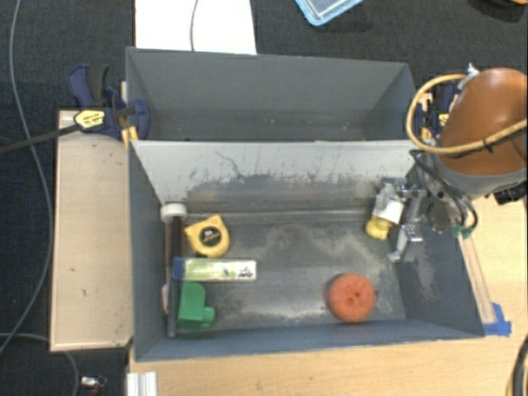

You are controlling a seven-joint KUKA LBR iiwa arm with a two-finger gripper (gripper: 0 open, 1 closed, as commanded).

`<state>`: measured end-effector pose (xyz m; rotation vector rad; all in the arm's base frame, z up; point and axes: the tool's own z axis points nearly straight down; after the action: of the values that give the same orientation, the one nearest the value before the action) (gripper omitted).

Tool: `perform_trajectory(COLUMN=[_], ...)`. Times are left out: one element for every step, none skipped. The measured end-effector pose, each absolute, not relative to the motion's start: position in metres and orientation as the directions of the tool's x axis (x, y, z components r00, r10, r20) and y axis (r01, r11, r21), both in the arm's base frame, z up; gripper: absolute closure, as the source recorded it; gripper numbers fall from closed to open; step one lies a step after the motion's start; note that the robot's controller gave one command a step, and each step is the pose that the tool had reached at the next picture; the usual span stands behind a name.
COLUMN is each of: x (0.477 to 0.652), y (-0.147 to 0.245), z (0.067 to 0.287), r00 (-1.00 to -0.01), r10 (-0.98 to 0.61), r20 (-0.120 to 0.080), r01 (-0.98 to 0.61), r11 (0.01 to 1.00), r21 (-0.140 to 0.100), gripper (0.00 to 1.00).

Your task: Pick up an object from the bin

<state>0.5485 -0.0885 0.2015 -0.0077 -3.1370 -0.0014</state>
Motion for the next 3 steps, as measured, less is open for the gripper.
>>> perform_trajectory(x=[0.550, 0.504, 0.485], y=[-0.088, -0.064, -0.055], z=[0.206, 0.109, 0.113], r00=[-1.000, -1.000, -0.968], r10=[0.002, 0.026, -0.249], r20=[-0.004, -0.007, -0.013], r01=[0.002, 0.026, -0.249], r11=[1.000, 1.000, 0.968], r21=[0.000, -0.001, -0.006], gripper=[0.00, 0.00, 0.00])
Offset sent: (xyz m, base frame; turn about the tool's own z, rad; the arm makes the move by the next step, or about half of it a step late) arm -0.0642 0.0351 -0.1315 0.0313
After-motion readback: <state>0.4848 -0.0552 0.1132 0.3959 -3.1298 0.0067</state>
